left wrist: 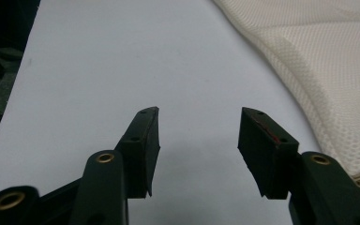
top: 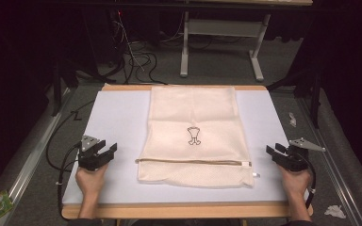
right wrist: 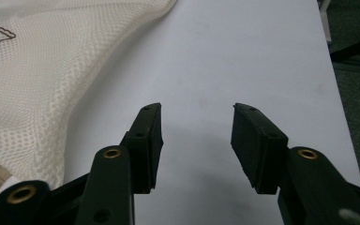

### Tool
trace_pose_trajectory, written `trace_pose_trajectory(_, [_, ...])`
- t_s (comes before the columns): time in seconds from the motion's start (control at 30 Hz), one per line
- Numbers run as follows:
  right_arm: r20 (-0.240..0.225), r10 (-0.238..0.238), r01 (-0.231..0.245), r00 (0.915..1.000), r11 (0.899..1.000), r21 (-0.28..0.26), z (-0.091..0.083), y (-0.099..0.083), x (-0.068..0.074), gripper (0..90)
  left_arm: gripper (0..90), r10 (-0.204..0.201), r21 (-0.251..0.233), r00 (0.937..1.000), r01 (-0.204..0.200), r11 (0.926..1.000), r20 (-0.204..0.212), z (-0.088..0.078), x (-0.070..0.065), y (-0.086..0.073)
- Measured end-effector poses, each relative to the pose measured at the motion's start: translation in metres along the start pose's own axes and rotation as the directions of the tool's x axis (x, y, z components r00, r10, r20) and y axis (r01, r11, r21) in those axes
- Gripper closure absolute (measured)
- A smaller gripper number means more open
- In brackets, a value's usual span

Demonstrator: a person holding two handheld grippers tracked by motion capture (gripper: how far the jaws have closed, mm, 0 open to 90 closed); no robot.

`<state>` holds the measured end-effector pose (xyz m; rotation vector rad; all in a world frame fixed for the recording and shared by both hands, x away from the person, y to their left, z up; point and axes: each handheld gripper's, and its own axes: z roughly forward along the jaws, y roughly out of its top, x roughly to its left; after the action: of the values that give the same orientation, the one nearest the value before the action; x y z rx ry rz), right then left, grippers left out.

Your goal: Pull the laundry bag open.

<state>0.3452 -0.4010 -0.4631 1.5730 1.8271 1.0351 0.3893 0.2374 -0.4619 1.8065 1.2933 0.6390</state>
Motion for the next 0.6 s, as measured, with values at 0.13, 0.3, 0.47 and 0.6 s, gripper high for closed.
trace_pose_trajectory(0.13, [0.006,-0.002,0.002,1.0000,1.000,0.005,0.004,-0.001,-0.001,54.2,48.6,0.007,0.018,0.9999,-0.006,0.9998,-0.010,0.006,0.000,-0.002])
trace_pose_trajectory(0.3, [0.016,-0.004,0.004,0.9999,1.000,0.010,0.008,-0.001,0.002,54.0,48.1,0.015,0.018,0.9996,-0.015,0.9997,-0.023,0.010,0.001,-0.002])
trace_pose_trajectory(0.47, [0.044,-0.031,0.030,0.9985,0.999,0.022,0.011,-0.005,0.004,53.6,47.3,0.017,0.014,0.9992,-0.017,0.9998,-0.035,0.011,0.002,-0.003])
trace_pose_trajectory(0.6, [0.051,-0.033,0.032,0.9982,0.999,0.021,0.011,-0.005,0.005,52.9,47.0,0.022,0.025,0.9990,-0.021,0.9995,-0.038,0.015,0.001,-0.004])
